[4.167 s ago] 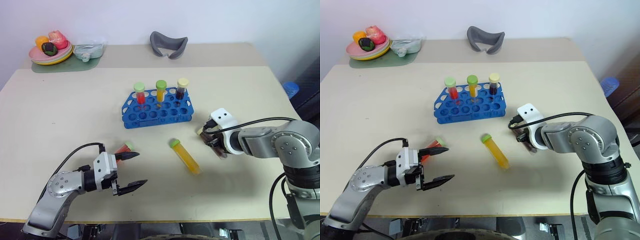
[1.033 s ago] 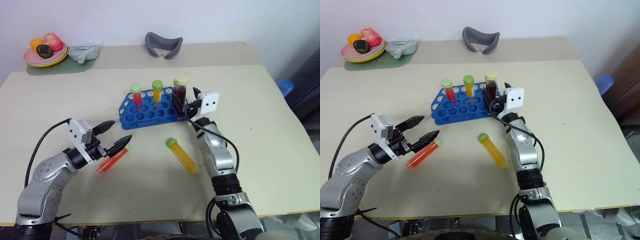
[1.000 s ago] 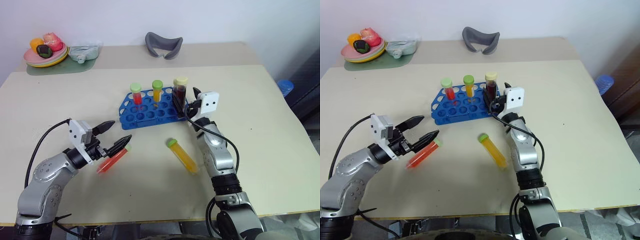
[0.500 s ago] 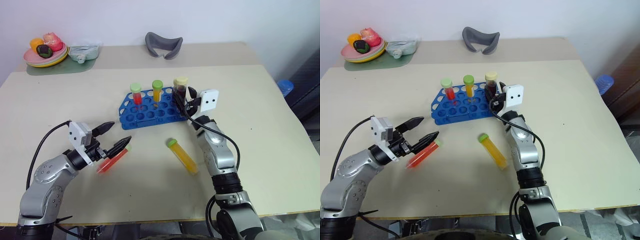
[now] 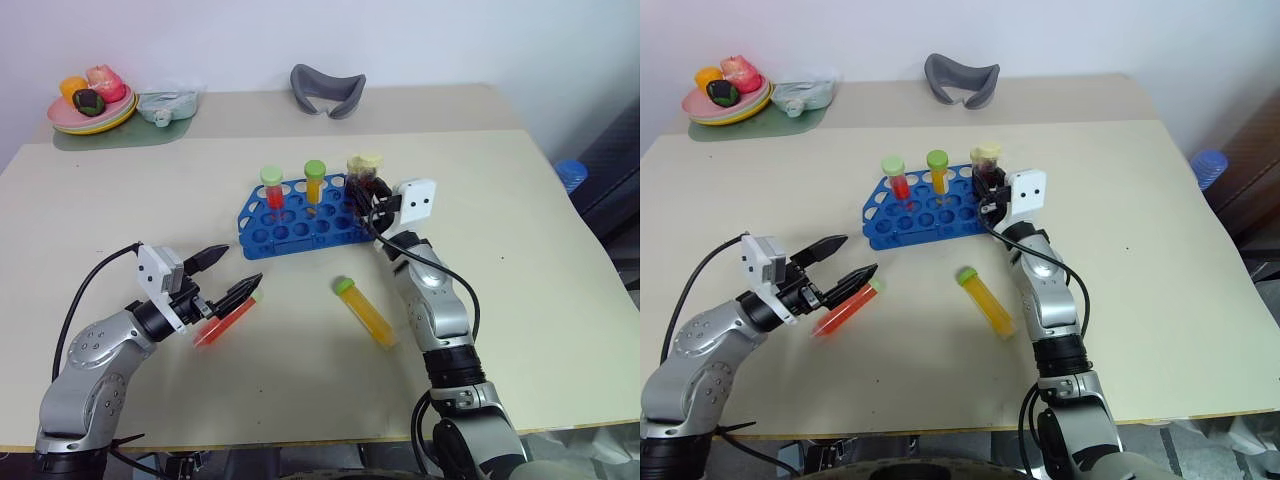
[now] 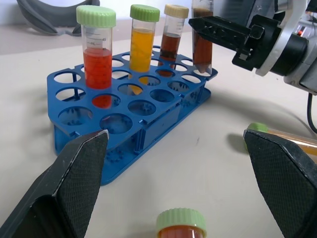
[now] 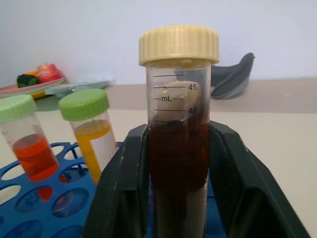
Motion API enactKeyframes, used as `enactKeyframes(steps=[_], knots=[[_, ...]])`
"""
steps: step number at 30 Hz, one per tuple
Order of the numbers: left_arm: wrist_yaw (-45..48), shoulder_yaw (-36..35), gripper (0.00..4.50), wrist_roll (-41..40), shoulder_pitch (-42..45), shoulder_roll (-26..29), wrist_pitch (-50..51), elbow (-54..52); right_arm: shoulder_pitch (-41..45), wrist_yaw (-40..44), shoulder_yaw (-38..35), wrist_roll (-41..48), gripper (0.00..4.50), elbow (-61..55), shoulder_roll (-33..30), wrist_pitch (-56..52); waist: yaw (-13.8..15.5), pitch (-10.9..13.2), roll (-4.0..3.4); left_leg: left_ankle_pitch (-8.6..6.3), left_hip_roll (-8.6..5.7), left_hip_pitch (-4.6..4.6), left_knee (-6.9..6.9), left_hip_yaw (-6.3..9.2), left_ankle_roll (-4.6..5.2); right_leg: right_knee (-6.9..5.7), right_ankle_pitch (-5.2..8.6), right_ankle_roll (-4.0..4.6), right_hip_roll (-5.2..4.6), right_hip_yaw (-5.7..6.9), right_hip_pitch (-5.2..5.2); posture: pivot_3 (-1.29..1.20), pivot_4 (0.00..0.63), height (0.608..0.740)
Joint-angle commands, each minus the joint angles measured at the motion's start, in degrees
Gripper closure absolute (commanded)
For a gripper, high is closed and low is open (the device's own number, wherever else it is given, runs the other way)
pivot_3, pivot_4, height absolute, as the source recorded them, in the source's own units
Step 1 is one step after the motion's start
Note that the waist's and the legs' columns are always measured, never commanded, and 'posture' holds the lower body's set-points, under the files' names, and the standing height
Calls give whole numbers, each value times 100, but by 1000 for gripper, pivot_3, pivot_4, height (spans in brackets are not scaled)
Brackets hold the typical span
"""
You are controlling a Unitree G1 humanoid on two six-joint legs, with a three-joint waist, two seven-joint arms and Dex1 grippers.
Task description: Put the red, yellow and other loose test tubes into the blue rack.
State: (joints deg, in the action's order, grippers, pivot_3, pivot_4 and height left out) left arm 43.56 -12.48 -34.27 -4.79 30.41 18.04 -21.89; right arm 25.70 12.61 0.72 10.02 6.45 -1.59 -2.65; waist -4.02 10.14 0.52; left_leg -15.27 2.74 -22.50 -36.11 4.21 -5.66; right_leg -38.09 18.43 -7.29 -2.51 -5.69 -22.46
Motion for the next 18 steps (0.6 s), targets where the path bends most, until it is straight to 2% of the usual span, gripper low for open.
enactKeyframes(steps=[1,10,18], knots=[[23,-72,0,12,-18,-4,-131,-48,72,-24,-16,-12,2598,-267,14,65,-3,0,0,0,0,0,0,0,0,0,0,0,0,0,0,0,150,740],[14,-65,0,9,16,9,-120,-42,8,37,54,-100,2598,-259,52,449,-2,0,0,0,0,0,0,0,0,0,0,0,0,0,0,0,150,740],[-4,-100,0,-26,31,71,-45,-121,-78,12,100,-224,2598,281,177,1202,-3,0,0,0,0,0,0,0,0,0,0,0,0,0,0,0,150,740]])
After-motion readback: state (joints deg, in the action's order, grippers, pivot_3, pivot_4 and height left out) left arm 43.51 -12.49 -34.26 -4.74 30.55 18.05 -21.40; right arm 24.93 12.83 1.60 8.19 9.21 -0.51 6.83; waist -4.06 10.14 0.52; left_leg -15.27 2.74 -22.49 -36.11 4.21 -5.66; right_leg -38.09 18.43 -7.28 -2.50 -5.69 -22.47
